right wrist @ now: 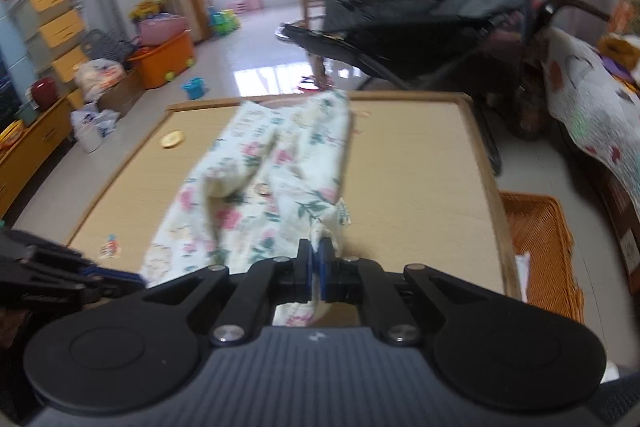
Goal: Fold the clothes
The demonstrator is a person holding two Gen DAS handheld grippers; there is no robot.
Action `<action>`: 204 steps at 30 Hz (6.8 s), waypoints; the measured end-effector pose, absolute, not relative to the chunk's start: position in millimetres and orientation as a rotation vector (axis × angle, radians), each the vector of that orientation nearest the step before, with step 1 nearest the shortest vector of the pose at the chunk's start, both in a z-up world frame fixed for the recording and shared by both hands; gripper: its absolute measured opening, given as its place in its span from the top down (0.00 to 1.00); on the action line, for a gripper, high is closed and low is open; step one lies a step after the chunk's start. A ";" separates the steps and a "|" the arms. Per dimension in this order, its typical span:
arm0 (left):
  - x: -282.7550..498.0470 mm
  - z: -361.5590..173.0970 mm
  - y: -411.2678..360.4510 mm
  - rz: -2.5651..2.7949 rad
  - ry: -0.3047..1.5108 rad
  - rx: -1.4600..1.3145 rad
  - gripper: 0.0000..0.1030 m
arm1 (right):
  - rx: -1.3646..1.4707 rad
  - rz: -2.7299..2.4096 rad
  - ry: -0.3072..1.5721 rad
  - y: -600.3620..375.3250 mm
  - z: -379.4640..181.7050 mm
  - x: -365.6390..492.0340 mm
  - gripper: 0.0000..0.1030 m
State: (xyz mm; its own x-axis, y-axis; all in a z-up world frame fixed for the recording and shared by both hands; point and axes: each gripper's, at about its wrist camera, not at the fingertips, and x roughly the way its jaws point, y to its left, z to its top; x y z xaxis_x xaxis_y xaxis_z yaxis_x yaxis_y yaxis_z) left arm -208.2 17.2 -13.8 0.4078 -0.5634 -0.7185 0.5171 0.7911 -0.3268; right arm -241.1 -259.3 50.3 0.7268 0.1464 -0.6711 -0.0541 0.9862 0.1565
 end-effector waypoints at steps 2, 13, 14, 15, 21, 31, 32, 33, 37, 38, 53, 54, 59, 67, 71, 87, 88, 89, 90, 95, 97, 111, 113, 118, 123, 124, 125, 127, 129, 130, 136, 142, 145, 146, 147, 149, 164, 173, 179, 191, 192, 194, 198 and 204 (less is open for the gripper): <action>-208.6 -14.0 17.2 -0.681 0.926 -0.053 0.87 | 0.096 0.163 0.739 -249.9 54.9 -242.6 0.96; -208.8 -13.9 20.7 -0.679 0.924 -0.063 0.87 | -0.184 0.360 0.824 -194.1 48.6 -247.2 0.96; -208.9 -13.9 20.8 -0.679 0.924 -0.064 0.87 | -0.200 0.366 0.831 -189.8 47.4 -248.3 0.96; -209.0 -13.8 20.9 -0.679 0.923 -0.064 0.87 | -0.217 0.374 0.842 -185.9 45.8 -248.5 0.96; -209.4 -14.3 22.2 -0.680 0.923 -0.071 0.87 | -0.291 0.399 0.919 -172.1 27.8 -246.6 0.96; -207.4 -15.0 25.0 -0.680 0.925 -0.088 0.87 | -0.303 0.450 0.992 -168.3 29.3 -247.0 0.92; -207.4 -14.6 25.7 -0.680 0.922 -0.092 0.87 | -0.288 0.458 0.995 -169.8 34.3 -247.8 0.92; -207.6 -14.2 26.3 -0.679 0.918 -0.096 0.87 | -0.267 0.466 0.995 -172.0 40.3 -248.2 0.92; -209.5 -6.2 31.2 -0.698 0.861 -0.134 0.87 | -0.152 0.459 0.955 -184.8 68.1 -237.0 0.92; -210.7 -3.1 32.3 -0.714 0.839 -0.150 0.87 | -0.126 0.435 0.938 -188.0 74.5 -231.8 0.92; -214.9 -4.3 25.7 -0.769 0.839 -0.155 0.87 | 0.071 0.167 0.982 -162.2 62.7 -126.8 0.73; -213.4 -5.1 27.6 -0.764 0.842 -0.163 0.87 | 0.075 0.160 0.989 -161.9 59.9 -124.0 0.73; -210.0 -7.0 27.7 -0.761 0.852 -0.164 0.87 | 0.102 0.134 1.034 -164.9 44.8 -114.9 0.73; -209.6 -12.1 21.2 -0.770 0.889 -0.121 0.87 | 0.091 0.101 1.024 -172.7 36.7 -115.5 0.95; -210.0 -13.5 21.0 -0.777 0.900 -0.115 0.87 | 0.092 0.081 1.019 -178.2 42.7 -116.4 0.95; -210.4 -10.3 23.0 -0.783 0.884 -0.136 0.87 | 0.134 0.098 1.036 -181.9 35.1 -123.4 0.90; -210.7 -8.9 24.1 -0.786 0.872 -0.144 0.87 | 0.130 0.105 1.022 -183.3 40.7 -124.2 0.90; -210.9 -7.6 25.2 -0.789 0.860 -0.153 0.87 | 0.117 0.114 1.010 -184.0 46.0 -124.9 0.89; -210.7 -6.6 26.4 -0.792 0.849 -0.165 0.87 | 0.096 0.111 1.002 -183.7 50.3 -124.8 0.89; -206.8 -8.5 25.7 -0.778 0.846 -0.201 0.87 | 0.052 0.073 0.930 -182.9 61.0 -123.0 0.89; -205.7 -11.2 23.7 -0.765 0.864 -0.192 0.87 | 0.077 0.131 0.930 -178.5 56.7 -119.8 0.89; -203.2 -20.4 18.2 -0.772 0.926 -0.162 0.87 | 0.062 0.157 1.022 -173.5 16.5 -104.5 0.93; -203.9 -20.7 18.8 -0.772 0.925 -0.162 0.87 | 0.054 0.158 1.024 -172.1 18.2 -105.7 0.93; -204.8 -20.4 20.4 -0.769 0.925 -0.166 0.87 | 0.094 0.175 0.993 -175.2 32.4 -112.3 0.89; -205.0 -20.0 19.8 -0.771 0.927 -0.164 0.86 | 0.014 0.189 1.008 -173.7 19.3 -114.6 0.90; -205.3 -19.8 20.4 -0.771 0.926 -0.165 0.86 | 0.024 0.188 1.010 -175.1 20.0 -114.8 0.90; -205.4 -19.3 21.0 -0.770 0.925 -0.166 0.86 | 0.034 0.186 1.015 -176.4 21.1 -114.4 0.90; -205.7 -18.4 22.3 -0.768 0.922 -0.168 0.86 | 0.051 0.181 1.015 -179.3 24.9 -115.1 0.89; -206.5 -16.3 24.8 -0.758 0.913 -0.171 0.86 | 0.067 0.181 1.001 -184.0 31.9 -119.4 0.89; -207.1 -14.5 26.6 -0.752 0.904 -0.177 0.86 | 0.075 0.185 0.989 -186.9 36.2 -122.7 0.89; -208.1 -1.1 41.4 -0.712 0.826 -0.258 0.86 | -0.012 0.292 0.901 -208.3 68.9 -158.6 0.83; -213.3 15.6 42.5 -0.680 0.760 -0.237 0.28 | -0.318 0.409 0.903 -222.2 76.5 -202.1 0.60; -215.4 24.8 38.7 -0.719 0.771 -0.179 0.28 | -0.356 0.443 0.899 -233.0 72.2 -221.1 0.59; -217.0 28.1 37.3 -0.729 0.766 -0.141 0.28 | -0.373 0.458 0.885 -234.8 70.9 -227.1 0.59; -218.4 31.2 36.1 -0.741 0.761 -0.099 0.28 | -0.395 0.476 0.871 -235.2 70.1 -232.6 0.59; -220.6 36.9 32.8 -0.779 0.754 -0.005 0.28 | -0.448 0.519 0.845 -234.3 68.1 -242.7 0.59; -227.8 34.6 -2.3 -1.054 0.721 0.547 0.31 | -0.671 0.786 0.833 -221.8 41.5 -261.0 0.59; -222.2 14.1 -14.9 -1.099 0.729 0.666 0.44 | -0.725 0.823 0.853 -218.1 31.5 -256.0 0.59; -222.1 8.5 -15.9 -1.154 0.743 0.717 0.49 | -0.720 0.832 0.858 -218.3 29.3 -254.0 0.59; -213.5 3.6 -22.2 -1.209 0.777 0.734 0.49 | -0.742 0.877 0.859 -215.7 25.0 -251.6 0.59; -212.6 3.4 -22.3 -1.213 0.778 0.732 0.49 | -0.747 0.883 0.858 -214.8 24.3 -251.4 0.59; -211.0 3.0 -22.1 -1.214 0.781 0.724 0.50 | -0.772 0.894 0.840 -212.6 23.2 -251.6 0.59; -208.5 3.1 -22.2 -1.212 0.783 0.704 0.70 | -0.829 0.908 0.813 -207.6 23.8 -253.2 0.59; -204.7 4.0 -25.2 -1.226 0.792 0.717 0.74 | -0.887 0.948 0.826 -201.6 24.9 -251.1 0.60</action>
State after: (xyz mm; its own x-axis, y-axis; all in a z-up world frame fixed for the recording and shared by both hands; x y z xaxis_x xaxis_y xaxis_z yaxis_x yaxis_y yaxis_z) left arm -204.7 -25.2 4.0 0.1499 -0.5257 -0.8374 0.9793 0.1952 0.0527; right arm -251.1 -201.6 24.9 0.3533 0.3165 -0.8803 -0.9154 0.3109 -0.2556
